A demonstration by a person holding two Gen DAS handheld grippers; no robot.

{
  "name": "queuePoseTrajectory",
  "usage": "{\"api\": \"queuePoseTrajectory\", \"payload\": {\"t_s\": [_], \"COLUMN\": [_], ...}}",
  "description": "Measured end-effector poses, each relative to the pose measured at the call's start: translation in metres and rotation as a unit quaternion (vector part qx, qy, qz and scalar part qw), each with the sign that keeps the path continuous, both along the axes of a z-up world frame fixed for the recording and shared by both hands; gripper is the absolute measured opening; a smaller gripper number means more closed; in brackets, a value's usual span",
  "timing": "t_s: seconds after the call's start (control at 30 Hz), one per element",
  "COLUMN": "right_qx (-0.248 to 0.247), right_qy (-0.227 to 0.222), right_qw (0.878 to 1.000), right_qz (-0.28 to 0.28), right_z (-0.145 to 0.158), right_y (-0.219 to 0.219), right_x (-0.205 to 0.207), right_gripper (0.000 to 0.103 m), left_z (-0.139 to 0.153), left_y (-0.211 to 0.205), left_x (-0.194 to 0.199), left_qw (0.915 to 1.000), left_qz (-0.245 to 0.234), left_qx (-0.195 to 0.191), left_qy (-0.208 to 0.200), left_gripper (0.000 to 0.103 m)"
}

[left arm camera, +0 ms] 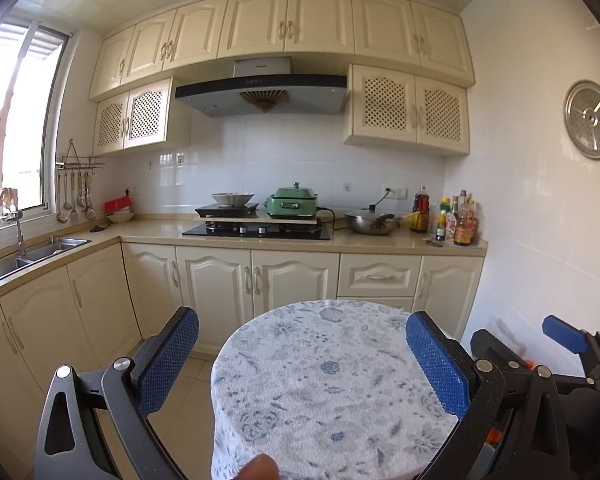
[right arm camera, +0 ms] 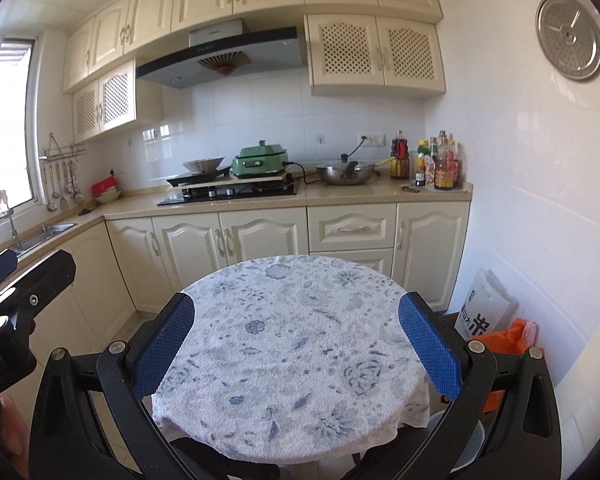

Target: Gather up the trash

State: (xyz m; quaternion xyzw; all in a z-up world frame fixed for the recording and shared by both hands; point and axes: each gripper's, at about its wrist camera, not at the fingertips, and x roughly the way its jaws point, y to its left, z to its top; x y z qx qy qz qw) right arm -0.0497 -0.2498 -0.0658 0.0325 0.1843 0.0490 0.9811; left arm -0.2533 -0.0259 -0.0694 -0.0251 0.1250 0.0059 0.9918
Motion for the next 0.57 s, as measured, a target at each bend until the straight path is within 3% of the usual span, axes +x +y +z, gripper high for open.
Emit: {"api": "queuePoseTrajectory", "payload": {"t_s": [0.57], "right_qx": [0.004], "right_qy": [-0.003], "right_qw": [1.000], "right_qz": [-0.002], "right_z": [-0.003], "right_y": [-0.002], "right_x": [-0.006], "right_gripper": [0.103], "left_z": [-0.003], "left_y": [-0.014], "left_x": [-0.017], "left_qw": [0.9999], "left_qz": [-0.009], "left_qx": [-0.012], "left_qy": [-0.004], "left_gripper": [0.102]}}
